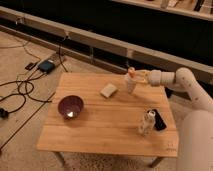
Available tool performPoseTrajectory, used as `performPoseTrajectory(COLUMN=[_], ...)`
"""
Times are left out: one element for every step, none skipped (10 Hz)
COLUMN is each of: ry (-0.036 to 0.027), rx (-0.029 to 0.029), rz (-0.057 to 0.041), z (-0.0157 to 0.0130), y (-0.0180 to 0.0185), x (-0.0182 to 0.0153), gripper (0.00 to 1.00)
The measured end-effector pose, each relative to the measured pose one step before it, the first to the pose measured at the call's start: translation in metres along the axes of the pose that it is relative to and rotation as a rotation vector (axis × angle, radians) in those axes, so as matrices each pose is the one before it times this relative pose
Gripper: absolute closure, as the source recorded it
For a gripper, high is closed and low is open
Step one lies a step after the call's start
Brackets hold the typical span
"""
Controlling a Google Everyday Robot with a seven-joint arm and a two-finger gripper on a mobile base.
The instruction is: Place the pepper in the ceramic cup
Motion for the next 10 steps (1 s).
performPoseTrajectory(ry=[-0.00557, -0.00709, -0.00923, -0.00451, -0.00194, 0.00057, 0.00182, 0.00596, 0.00766, 0.00726], rx=[-0.00851, -0.01075, -0.0172, -0.01245, -0.01344, -0.01303, -0.00247, -0.00442, 0.00033, 0.00193], rz=[0.00539, 0.00381, 0.00335, 0.00244, 0.00462, 0.00803, 0.00415, 0.00592, 0.00267, 0.0016], z=[0.00091, -0.00158, -0.00301, -0.002, -0.00145, 0.00016, 0.00042, 0.00085, 0.00028, 0.0008], y=[0.00424, 0.00393, 0.00582, 0.00347, 0.00308, 0.00254, -0.00017, 0.00096, 0.00112, 0.00093], x=[-0.00405, -0.00415, -0.0057, -0.00363, -0.00363, -0.00437, -0.00206, -0.00161, 0.00084, 0.00032], gripper=[1.0, 1.0, 1.0, 1.0, 1.0, 1.0, 1.0, 1.0, 0.97, 0.88])
